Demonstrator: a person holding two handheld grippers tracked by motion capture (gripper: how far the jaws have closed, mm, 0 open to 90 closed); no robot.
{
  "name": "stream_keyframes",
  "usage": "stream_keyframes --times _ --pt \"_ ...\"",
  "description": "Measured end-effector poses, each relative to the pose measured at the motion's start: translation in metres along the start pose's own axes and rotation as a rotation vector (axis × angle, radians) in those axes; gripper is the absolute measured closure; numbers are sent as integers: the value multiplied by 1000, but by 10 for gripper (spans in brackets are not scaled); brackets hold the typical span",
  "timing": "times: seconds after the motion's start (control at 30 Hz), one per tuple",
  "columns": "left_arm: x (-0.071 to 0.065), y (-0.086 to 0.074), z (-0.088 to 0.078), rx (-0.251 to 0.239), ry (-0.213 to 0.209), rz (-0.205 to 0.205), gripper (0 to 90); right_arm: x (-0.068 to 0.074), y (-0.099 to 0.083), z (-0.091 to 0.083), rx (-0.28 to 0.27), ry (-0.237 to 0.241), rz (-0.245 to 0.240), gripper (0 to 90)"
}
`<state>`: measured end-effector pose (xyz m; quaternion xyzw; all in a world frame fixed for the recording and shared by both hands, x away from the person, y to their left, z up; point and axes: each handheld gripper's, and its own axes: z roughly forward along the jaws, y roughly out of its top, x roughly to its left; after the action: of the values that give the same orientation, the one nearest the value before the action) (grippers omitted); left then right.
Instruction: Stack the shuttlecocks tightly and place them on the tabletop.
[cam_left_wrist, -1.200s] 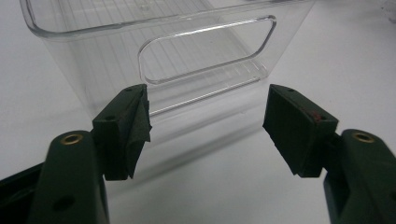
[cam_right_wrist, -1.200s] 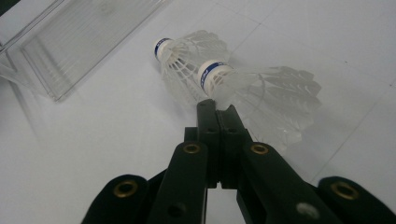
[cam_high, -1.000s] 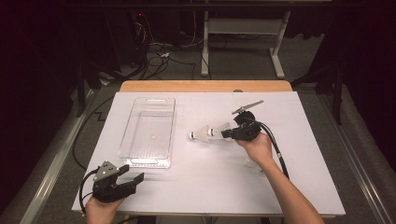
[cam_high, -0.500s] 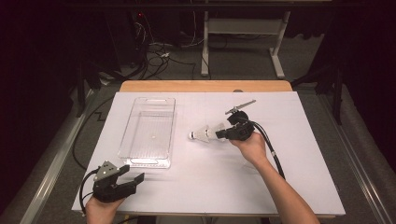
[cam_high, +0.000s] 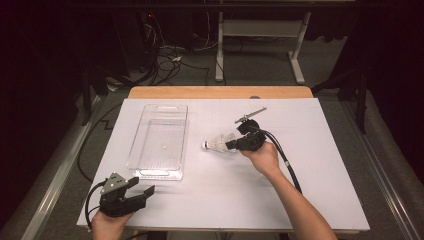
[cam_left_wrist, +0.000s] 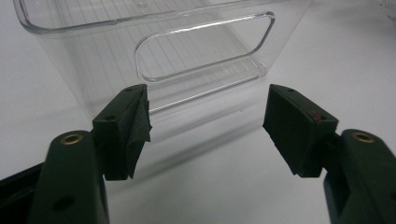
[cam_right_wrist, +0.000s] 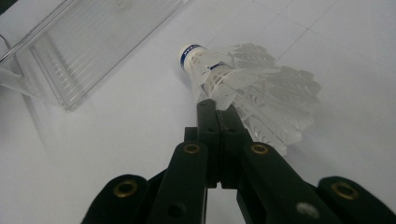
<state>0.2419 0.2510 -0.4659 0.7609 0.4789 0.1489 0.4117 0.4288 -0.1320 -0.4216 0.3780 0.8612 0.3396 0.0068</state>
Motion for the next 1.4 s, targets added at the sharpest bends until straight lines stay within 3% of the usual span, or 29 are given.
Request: stream_keyframes --times 0.73,1.4 --pt "-1 0 0 1 -1 1 325 3 3 10 -5 10 -12 900" --pt "-1 0 1 5 -3 0 325 1 2 14 27 -77 -34 899"
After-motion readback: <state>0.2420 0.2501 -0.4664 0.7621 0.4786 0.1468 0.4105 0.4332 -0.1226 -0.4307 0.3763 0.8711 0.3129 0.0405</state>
